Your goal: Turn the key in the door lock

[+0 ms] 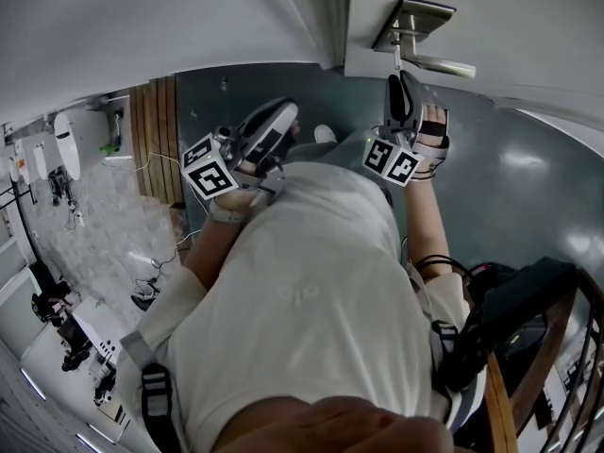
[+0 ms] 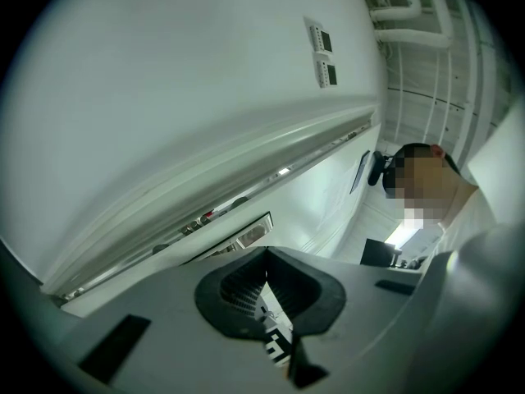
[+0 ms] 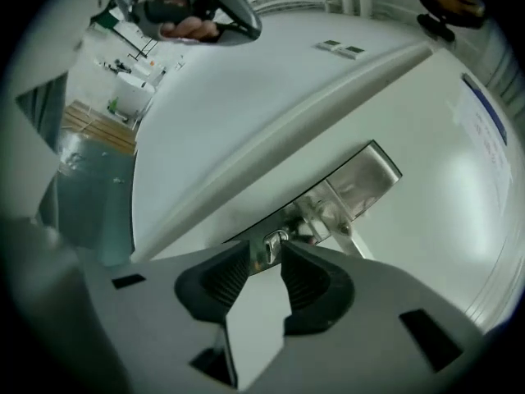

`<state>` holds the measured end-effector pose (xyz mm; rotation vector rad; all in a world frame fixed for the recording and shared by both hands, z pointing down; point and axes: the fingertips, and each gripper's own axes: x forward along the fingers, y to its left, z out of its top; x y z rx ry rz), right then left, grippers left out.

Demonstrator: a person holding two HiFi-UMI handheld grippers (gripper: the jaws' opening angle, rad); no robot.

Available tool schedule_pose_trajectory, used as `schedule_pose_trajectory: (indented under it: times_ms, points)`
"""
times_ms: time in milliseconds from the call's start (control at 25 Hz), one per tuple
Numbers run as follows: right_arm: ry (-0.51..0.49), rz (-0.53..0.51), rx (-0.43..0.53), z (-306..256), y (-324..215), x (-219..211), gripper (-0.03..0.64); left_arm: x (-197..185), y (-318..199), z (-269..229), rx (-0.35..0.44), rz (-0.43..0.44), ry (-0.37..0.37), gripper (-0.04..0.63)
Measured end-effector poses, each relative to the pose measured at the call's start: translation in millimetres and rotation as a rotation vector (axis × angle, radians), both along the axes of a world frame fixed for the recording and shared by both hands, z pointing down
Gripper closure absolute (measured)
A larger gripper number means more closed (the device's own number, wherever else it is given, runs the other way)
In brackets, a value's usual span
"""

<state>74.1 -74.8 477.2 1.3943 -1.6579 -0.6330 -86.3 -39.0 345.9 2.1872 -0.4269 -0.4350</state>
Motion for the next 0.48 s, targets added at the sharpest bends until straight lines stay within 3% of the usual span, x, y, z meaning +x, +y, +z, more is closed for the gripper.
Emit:
schedule_pose_trajectory:
  times_ms: [320,480]
  points:
    - [0.111,0.056,0.045,18,-29,7,0.499,-9,1,4,-0.008,-0.018,-0.010,0.588]
    - [0.118,0.074,0.081,15,-31,6,0.500,-11,5,4,-0.010,-0.016,-0.007,0.588]
